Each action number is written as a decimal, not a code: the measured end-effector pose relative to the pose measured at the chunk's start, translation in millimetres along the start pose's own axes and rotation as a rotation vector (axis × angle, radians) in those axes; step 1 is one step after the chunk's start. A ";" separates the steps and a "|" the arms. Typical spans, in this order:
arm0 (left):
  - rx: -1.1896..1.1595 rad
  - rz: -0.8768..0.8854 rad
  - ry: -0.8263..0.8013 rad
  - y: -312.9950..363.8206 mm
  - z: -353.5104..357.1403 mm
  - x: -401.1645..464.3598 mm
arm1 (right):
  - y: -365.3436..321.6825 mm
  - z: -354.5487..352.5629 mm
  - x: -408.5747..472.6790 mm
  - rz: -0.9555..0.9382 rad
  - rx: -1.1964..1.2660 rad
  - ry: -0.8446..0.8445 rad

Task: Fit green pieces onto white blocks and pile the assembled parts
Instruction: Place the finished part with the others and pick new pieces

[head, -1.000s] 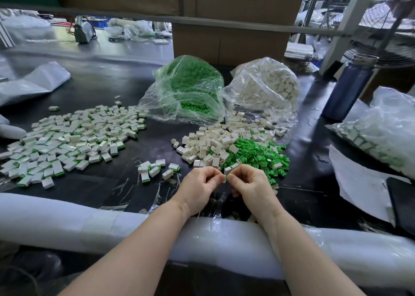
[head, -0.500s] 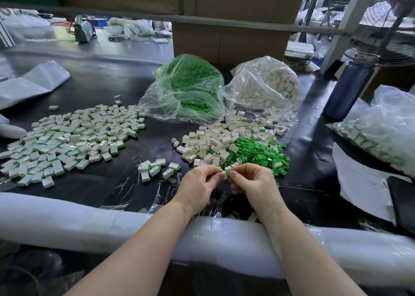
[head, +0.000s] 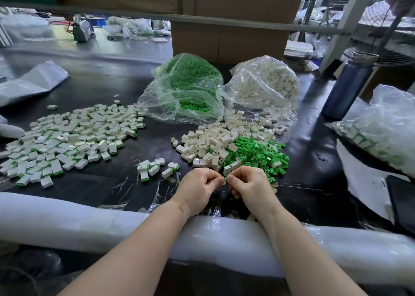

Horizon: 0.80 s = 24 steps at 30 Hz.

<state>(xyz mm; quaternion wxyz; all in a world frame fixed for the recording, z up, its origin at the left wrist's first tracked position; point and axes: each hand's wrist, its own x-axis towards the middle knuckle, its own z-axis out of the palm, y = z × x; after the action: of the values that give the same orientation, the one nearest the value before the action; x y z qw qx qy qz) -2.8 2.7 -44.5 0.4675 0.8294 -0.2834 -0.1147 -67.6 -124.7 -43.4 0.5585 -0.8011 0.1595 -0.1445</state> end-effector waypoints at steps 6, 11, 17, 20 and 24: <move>0.081 0.057 -0.018 1.7 -0.7 -1.5 | 0.0 -0.7 0.6 0.009 -0.013 -0.041; 0.069 0.067 -0.006 1.5 0.1 -1.8 | -0.4 0.3 -0.7 0.002 0.016 -0.028; -0.078 0.050 0.030 4.6 2.7 -1.6 | -1.4 -1.3 -0.8 -0.009 0.236 0.037; -0.092 0.039 0.015 6.0 2.9 -2.1 | -1.9 -1.9 -1.8 -0.016 0.283 0.033; -0.115 0.012 0.025 6.6 2.0 -2.1 | -3.0 -2.1 -2.9 -0.049 0.292 0.000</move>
<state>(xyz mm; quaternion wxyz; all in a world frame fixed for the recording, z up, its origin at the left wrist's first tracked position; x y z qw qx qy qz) -7.8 -0.1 -40.2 0.5187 0.8007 -0.2757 -0.1177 -70.9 -124.3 -40.0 0.6654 -0.7149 0.1174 -0.1799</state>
